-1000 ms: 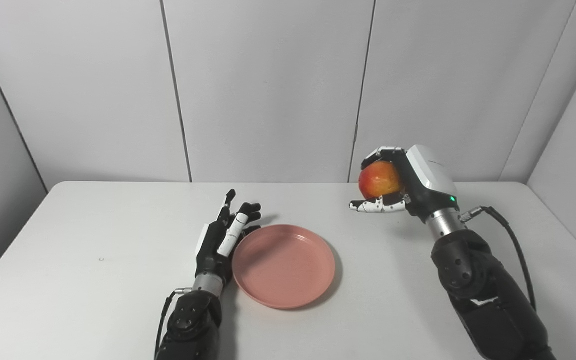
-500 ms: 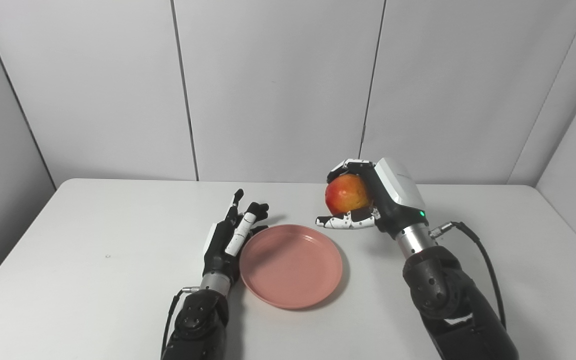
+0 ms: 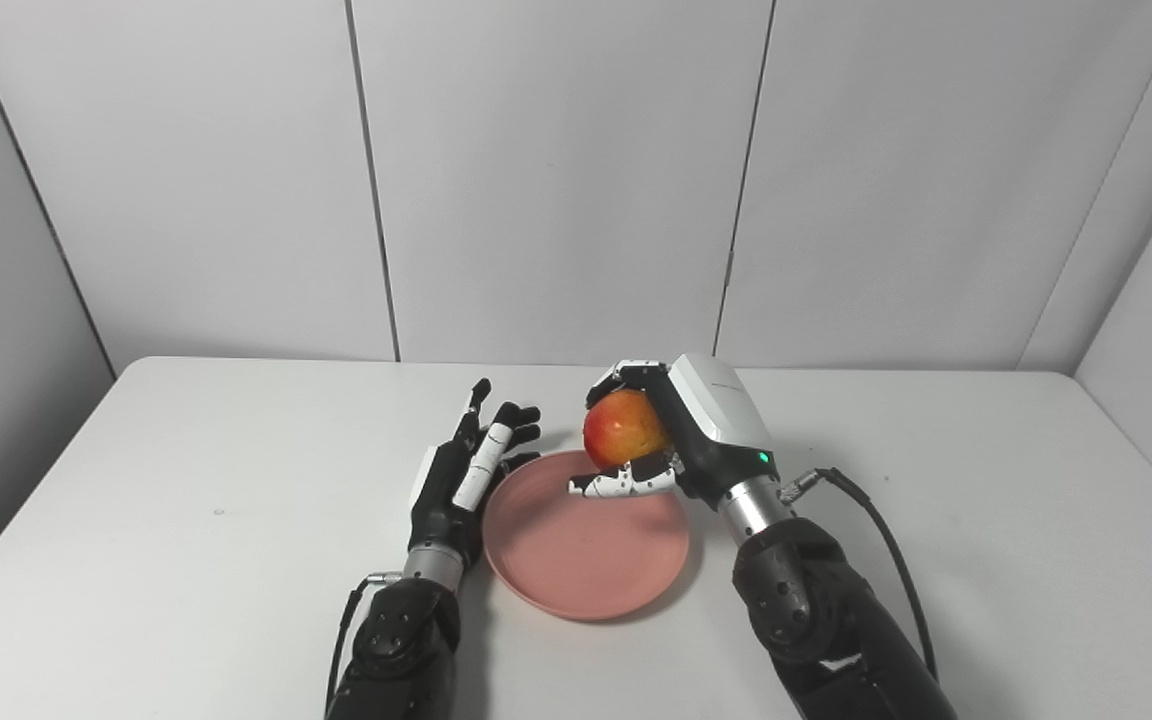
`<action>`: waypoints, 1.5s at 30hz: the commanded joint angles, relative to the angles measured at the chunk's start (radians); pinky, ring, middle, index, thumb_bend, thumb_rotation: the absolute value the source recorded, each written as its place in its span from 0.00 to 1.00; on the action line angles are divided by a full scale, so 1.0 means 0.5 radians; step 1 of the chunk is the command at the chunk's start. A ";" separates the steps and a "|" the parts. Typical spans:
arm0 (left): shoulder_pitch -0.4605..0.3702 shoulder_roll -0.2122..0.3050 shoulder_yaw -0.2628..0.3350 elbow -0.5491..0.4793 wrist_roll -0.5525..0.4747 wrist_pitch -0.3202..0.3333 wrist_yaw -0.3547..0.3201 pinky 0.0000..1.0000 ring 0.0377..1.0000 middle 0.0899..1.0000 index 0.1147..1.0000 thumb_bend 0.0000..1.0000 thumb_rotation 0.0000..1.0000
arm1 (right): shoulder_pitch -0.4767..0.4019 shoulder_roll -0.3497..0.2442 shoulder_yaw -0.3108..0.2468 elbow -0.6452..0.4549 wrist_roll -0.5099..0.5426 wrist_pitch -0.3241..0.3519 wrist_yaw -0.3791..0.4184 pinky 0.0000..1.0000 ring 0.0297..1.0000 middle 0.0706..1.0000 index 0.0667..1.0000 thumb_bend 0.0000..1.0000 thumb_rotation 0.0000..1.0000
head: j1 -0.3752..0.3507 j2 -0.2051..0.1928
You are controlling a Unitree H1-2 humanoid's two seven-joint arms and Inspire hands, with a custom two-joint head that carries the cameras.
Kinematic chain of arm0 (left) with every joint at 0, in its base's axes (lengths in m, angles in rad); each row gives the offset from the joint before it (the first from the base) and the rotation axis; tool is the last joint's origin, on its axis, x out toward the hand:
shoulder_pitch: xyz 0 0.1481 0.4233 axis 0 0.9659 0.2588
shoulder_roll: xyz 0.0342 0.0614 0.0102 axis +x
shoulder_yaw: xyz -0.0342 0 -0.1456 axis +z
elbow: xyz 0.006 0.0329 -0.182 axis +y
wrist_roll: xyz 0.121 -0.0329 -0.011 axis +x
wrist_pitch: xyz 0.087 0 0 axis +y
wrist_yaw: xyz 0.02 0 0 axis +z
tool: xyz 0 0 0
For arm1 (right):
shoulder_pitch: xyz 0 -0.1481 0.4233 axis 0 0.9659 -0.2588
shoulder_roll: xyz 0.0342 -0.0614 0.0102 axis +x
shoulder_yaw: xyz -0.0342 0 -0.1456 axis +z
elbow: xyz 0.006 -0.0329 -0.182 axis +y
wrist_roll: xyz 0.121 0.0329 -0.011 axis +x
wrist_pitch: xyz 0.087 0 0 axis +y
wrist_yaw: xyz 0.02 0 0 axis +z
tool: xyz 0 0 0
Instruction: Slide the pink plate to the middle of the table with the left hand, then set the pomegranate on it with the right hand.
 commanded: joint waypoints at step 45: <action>0.078 -0.092 0.021 0.176 -0.062 0.029 -0.042 0.73 0.87 0.92 1.00 0.92 0.75 | -0.253 0.004 0.274 0.357 -0.260 0.130 0.247 0.34 0.43 0.52 0.53 0.68 0.26 | 0.038 0.088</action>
